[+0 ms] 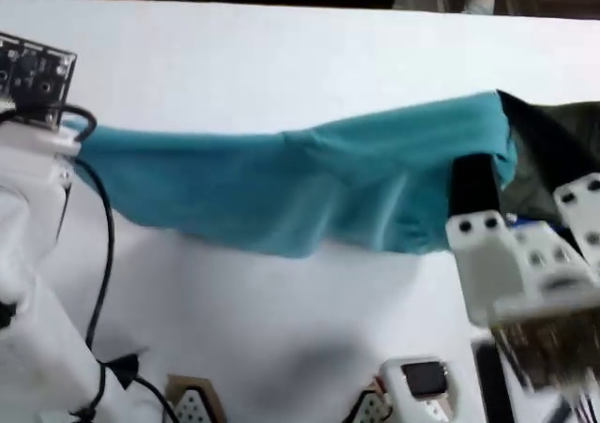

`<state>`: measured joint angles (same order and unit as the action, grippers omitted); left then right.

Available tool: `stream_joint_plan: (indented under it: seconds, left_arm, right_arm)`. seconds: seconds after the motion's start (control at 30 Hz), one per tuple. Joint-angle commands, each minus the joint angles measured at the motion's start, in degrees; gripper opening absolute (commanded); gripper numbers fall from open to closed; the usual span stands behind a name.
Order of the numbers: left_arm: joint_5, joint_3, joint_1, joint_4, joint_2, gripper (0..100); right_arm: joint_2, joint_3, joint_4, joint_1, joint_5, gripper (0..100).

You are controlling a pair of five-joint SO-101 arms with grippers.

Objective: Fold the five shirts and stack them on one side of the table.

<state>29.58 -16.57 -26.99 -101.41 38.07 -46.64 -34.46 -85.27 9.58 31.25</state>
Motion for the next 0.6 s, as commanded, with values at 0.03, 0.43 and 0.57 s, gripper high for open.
stream_joint_plan:
  seconds: [0.03, 0.43, 0.57]
  left_arm:
    - [0.0, -1.8, -0.62, -1.05, 5.01, 3]
    - [-1.93, -1.8, -0.7, -1.05, 15.47, 3]
    - [-2.02, -1.8, -0.7, -1.05, 15.56, 3]
  right_arm:
    - [0.22, -9.05, -2.95, 0.48, 0.35, 2.0]
    - [0.22, -28.48, -10.68, 0.4, 0.35, 2.0]
    - [0.22, -30.15, -10.68, 0.4, 0.35, 2.0]
